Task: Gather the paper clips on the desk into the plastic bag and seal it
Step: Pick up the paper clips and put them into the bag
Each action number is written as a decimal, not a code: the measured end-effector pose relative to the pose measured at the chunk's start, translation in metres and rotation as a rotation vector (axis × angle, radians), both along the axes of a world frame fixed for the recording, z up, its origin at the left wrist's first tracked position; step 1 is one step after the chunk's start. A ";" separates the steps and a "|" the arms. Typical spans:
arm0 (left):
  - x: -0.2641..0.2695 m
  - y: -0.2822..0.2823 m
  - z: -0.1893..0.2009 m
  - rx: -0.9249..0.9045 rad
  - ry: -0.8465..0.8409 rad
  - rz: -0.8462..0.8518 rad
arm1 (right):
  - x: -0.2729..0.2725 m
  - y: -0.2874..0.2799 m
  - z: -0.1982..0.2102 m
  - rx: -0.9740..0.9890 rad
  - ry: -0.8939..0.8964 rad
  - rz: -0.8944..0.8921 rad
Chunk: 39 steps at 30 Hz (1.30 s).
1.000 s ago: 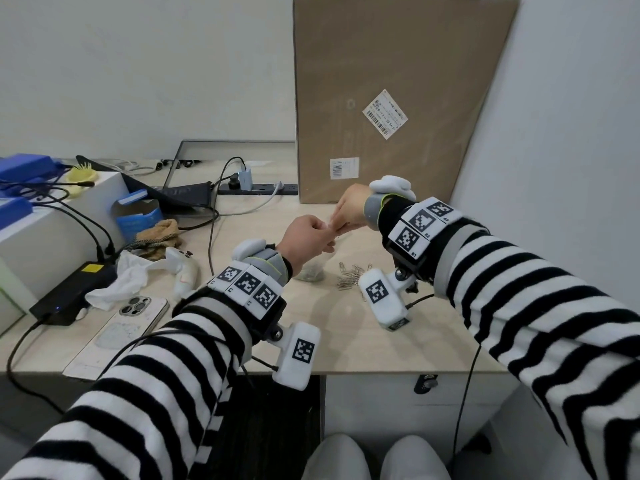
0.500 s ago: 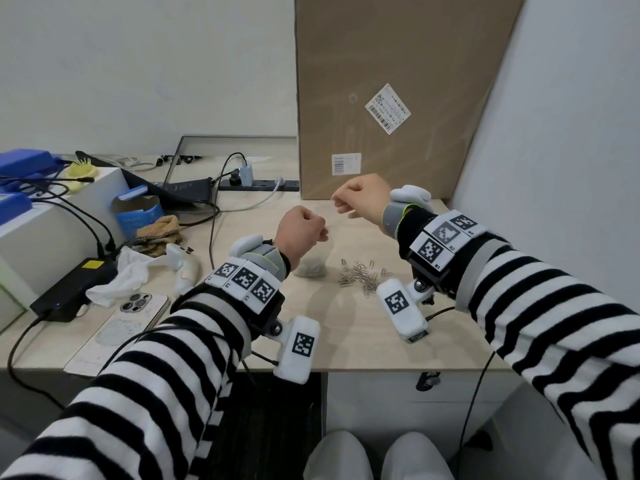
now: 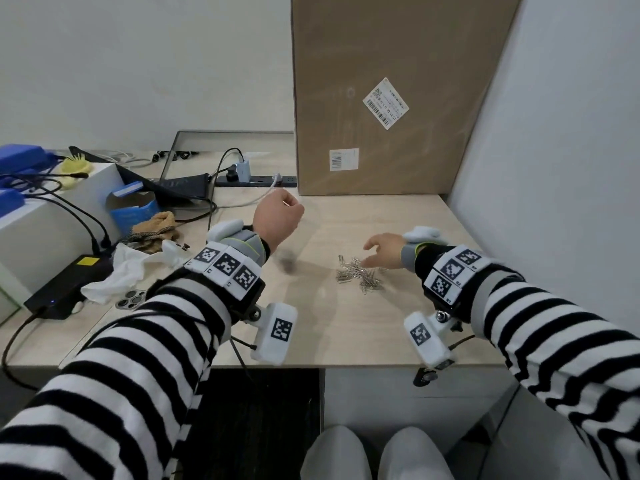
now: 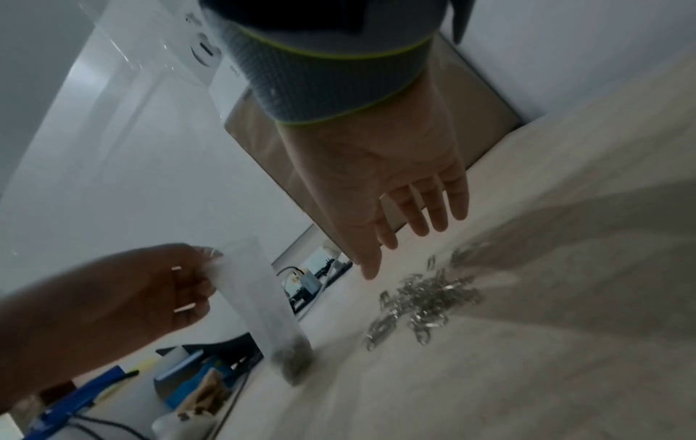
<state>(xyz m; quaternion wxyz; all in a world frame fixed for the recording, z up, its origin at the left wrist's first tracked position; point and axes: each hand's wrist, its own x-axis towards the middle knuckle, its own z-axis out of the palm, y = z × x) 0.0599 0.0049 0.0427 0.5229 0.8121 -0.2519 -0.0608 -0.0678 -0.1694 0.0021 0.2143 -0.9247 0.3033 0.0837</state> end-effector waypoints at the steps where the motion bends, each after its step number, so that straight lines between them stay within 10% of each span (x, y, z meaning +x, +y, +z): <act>1: -0.001 0.000 -0.003 0.005 0.006 -0.008 | 0.001 0.000 -0.007 -0.006 0.039 0.011; 27: -0.029 -0.003 -0.037 -0.044 0.099 -0.138 | 0.017 0.015 -0.042 -0.256 0.038 0.288; 39: -0.034 0.002 -0.037 -0.049 0.139 -0.121 | 0.007 0.006 -0.029 0.170 -0.478 -0.155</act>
